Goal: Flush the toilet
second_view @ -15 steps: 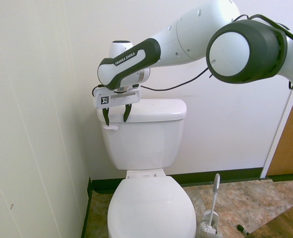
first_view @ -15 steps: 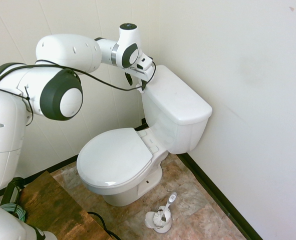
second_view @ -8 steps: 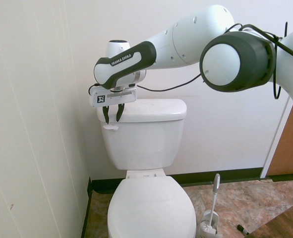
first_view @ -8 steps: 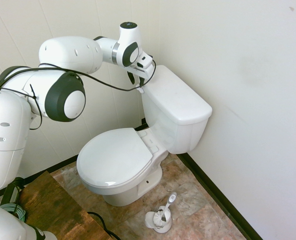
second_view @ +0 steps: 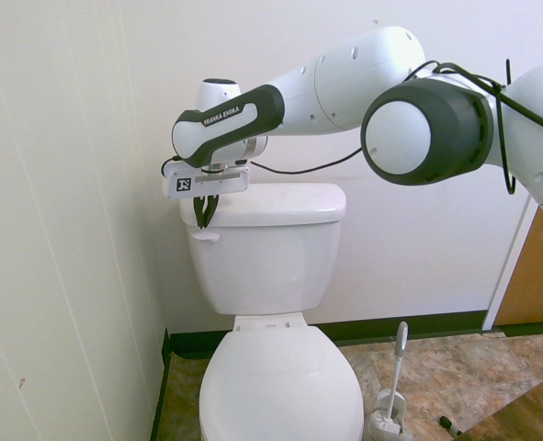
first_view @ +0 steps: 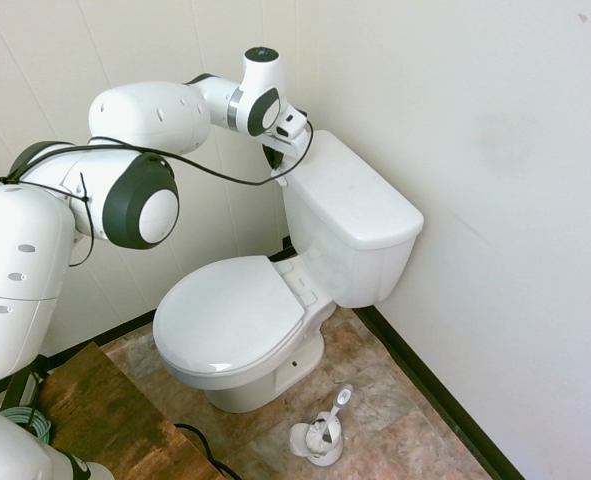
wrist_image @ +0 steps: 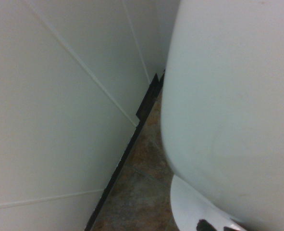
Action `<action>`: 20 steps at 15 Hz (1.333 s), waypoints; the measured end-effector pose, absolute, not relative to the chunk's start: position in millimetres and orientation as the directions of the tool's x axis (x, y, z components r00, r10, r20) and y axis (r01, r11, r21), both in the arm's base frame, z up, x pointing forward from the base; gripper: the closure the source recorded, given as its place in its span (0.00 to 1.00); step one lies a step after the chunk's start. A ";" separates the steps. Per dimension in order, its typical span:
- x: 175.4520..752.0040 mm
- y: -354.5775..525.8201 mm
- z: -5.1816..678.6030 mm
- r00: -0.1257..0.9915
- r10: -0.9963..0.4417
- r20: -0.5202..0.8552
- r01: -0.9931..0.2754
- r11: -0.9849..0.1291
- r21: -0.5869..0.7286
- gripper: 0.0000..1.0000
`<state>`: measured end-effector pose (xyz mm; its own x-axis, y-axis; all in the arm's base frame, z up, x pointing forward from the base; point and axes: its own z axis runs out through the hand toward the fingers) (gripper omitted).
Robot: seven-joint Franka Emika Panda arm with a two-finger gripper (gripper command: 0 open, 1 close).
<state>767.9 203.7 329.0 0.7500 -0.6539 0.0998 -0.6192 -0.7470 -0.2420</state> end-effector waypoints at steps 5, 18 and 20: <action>772.0 206.4 312.0 0.749 -0.658 0.084 -0.620 -0.739 -0.263 1.00; 774.6 215.5 281.4 0.755 -0.650 0.093 -0.616 -0.750 -0.243 1.00; 774.6 216.3 283.7 0.752 -0.652 0.094 -0.618 -0.747 -0.245 1.00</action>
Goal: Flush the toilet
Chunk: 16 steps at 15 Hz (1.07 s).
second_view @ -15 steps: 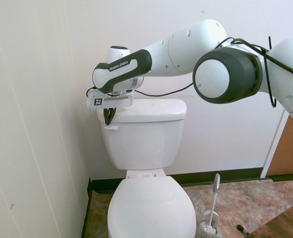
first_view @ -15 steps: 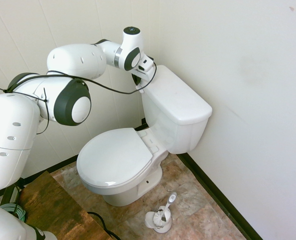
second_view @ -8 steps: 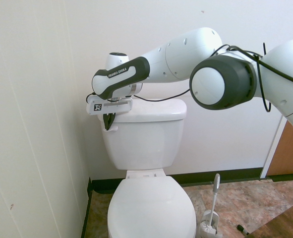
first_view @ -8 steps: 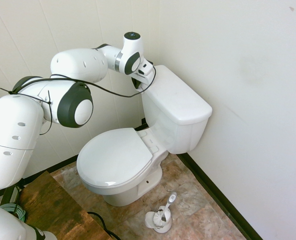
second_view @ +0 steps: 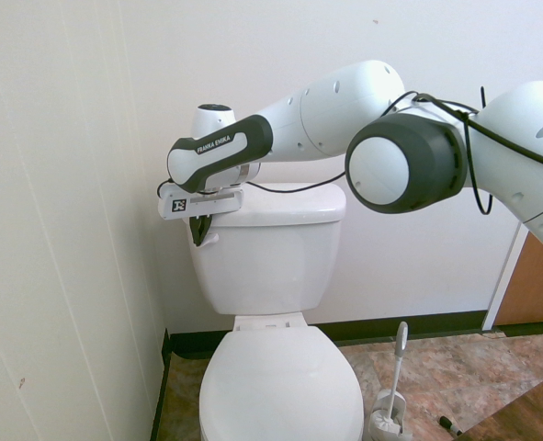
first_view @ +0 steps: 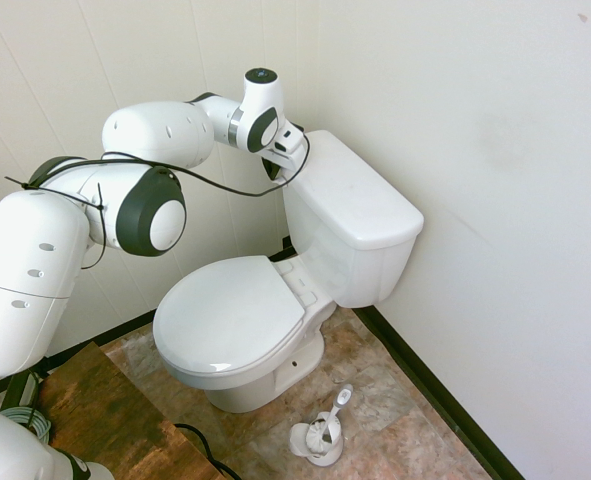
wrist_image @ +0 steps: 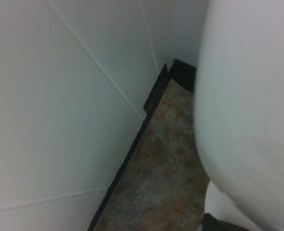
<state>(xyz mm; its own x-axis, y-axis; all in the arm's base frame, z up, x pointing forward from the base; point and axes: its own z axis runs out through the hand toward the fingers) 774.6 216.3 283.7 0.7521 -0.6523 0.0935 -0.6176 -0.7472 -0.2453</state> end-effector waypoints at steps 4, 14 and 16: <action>772.6 216.0 312.7 0.747 -0.656 0.111 -0.615 -0.744 -0.260 1.00; 711.4 170.2 387.3 0.717 -0.688 0.112 -0.662 -0.722 -0.203 1.00; 691.9 156.4 386.8 0.711 -0.697 0.092 -0.677 -0.714 -0.178 1.00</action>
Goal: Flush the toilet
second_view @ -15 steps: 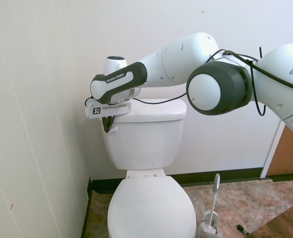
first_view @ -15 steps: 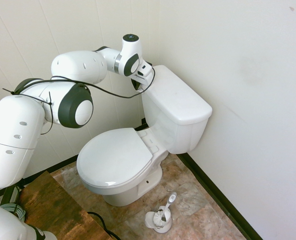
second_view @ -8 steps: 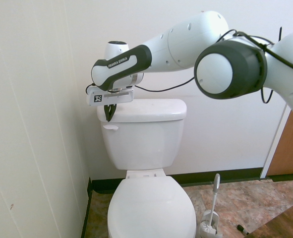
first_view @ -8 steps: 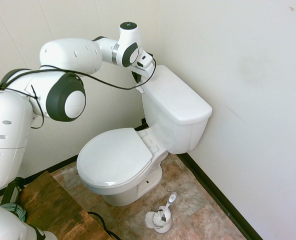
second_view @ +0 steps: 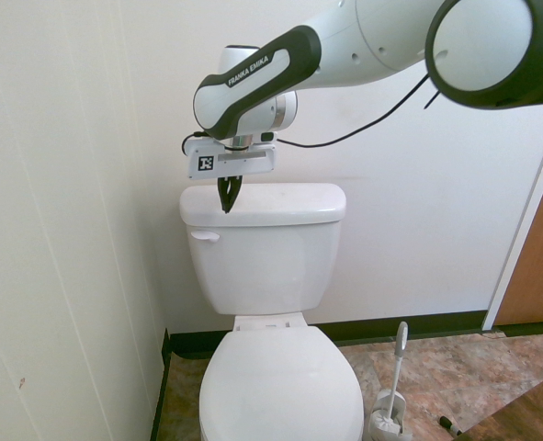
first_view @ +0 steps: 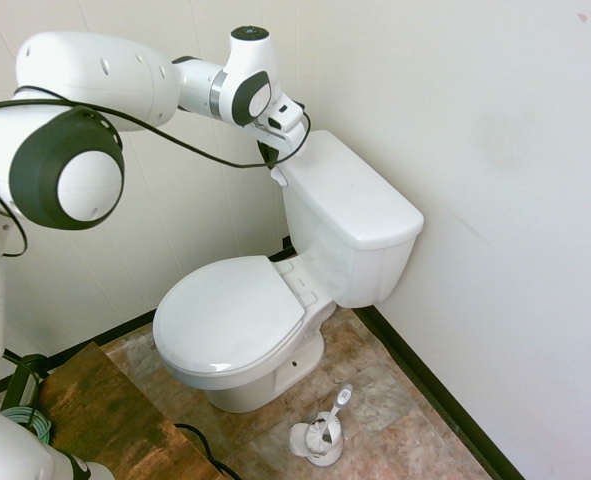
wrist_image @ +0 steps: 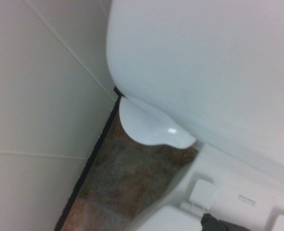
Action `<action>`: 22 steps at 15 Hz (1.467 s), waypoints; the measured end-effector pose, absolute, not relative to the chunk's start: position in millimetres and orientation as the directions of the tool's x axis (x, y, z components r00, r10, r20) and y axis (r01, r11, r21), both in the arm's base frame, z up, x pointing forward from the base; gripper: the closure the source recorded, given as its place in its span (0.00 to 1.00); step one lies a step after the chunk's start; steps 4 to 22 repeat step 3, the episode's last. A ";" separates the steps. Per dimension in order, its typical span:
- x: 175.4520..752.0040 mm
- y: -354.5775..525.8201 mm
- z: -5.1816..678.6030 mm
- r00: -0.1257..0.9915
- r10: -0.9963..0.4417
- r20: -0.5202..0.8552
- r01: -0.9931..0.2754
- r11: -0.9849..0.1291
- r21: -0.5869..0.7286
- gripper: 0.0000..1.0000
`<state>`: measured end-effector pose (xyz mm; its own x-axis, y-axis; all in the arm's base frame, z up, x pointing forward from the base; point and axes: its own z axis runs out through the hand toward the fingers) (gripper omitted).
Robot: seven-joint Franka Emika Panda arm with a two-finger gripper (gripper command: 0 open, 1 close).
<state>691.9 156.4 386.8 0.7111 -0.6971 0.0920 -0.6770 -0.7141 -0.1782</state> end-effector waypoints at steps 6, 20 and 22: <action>664.9 133.7 368.1 0.706 -0.705 0.063 -0.691 -0.706 -0.158 1.00; 664.9 133.7 368.1 0.706 -0.705 0.063 -0.691 -0.706 -0.158 1.00; 664.9 133.7 368.1 0.706 -0.705 0.063 -0.691 -0.706 -0.158 1.00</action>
